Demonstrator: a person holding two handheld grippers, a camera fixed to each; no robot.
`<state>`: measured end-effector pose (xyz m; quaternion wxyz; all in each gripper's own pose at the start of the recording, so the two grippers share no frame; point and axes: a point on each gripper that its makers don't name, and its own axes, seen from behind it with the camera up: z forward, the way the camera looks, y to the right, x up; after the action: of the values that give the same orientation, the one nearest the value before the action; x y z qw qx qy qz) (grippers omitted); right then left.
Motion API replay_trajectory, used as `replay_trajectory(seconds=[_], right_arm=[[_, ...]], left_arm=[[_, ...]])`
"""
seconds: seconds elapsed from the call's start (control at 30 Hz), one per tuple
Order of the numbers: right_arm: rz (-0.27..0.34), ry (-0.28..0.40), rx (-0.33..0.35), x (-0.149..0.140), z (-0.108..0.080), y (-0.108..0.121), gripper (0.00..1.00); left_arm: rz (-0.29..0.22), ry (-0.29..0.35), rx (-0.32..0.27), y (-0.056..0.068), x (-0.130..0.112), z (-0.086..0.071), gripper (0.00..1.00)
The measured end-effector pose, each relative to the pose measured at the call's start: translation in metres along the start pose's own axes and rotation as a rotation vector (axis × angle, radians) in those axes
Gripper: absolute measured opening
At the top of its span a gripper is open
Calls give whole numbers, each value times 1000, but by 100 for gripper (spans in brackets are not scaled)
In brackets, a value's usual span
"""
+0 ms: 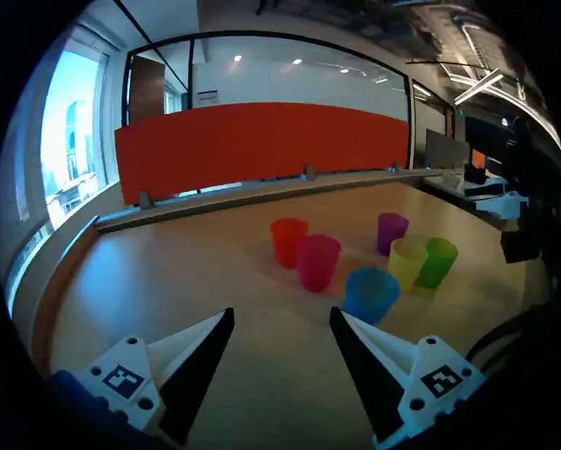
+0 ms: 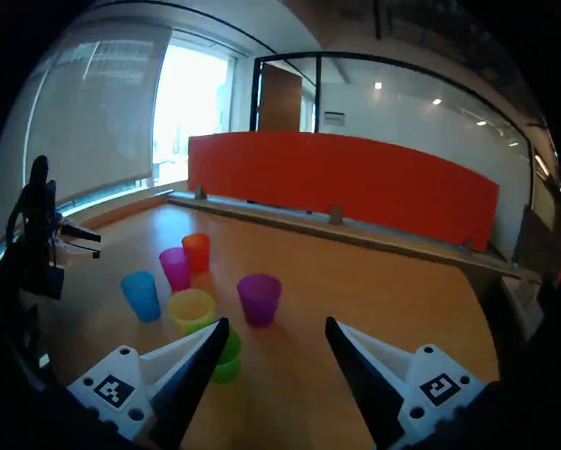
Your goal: Pour water
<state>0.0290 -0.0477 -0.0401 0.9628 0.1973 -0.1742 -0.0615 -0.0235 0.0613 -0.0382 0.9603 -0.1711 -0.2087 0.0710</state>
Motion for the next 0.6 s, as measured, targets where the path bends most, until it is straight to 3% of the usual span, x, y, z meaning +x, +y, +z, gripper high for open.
replay_trajectory(seconds=[0.2,0.4,0.6], right_arm=[[58,77,-93,9,-2,21,99],[112,169,-178,20,-5,37,99],[114,236,-259,25,-7,43,99]], left_arm=[[-57,110,89,-20,20,-11,94],[-75,194,148,-28,33,-16,94],[-69,268,191,-29,43,-15,94]])
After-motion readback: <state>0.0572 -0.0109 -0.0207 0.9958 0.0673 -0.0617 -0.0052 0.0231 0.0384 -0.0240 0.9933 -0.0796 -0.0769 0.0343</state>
